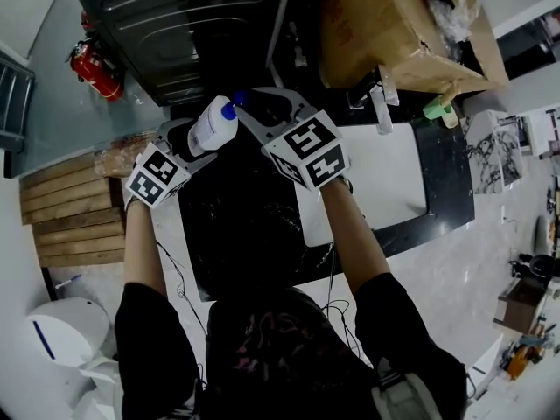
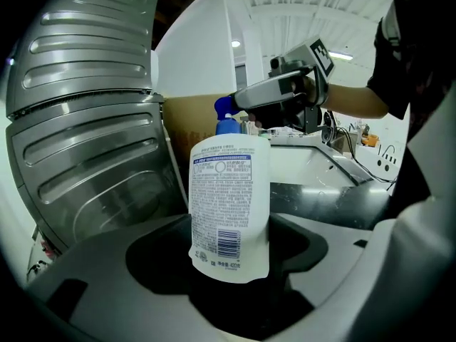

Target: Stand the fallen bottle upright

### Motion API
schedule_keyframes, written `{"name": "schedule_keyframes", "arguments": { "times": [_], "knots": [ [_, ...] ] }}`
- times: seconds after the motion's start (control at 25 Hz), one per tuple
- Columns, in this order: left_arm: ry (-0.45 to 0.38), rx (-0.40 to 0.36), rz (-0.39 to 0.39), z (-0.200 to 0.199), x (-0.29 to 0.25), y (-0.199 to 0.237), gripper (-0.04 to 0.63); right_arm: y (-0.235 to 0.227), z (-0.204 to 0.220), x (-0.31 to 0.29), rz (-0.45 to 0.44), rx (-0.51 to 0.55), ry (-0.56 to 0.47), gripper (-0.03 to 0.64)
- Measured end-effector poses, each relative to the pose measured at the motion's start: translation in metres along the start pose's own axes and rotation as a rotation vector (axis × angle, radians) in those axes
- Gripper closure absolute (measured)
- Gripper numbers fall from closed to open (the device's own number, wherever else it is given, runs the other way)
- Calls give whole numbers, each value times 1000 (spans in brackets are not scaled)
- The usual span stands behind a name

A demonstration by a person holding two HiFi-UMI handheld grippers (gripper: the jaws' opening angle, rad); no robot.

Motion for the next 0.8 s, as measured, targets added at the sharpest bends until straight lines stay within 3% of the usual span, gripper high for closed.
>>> {"name": "schedule_keyframes", "arguments": {
  "times": [0.16, 0.44, 0.8],
  "knots": [
    [-68, 50, -7, 3, 4, 0, 247, 14, -17, -6, -20, 16, -29, 483],
    [-117, 95, -15, 8, 11, 2, 247, 37, -37, -16, -72, 53, -46, 479],
    [-110, 99, -10, 17, 13, 0, 249, 72, -52, -21, -152, 91, -61, 477]
  ]
}}
Point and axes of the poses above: the fingertips, and each gripper's own axes: x backward along the fingers, y to its left, z out of its underside, the point moved 1 cm from there along x, backward along the fingers, and after that the axes turned 13 degrees about z, right-handed, at the moved point
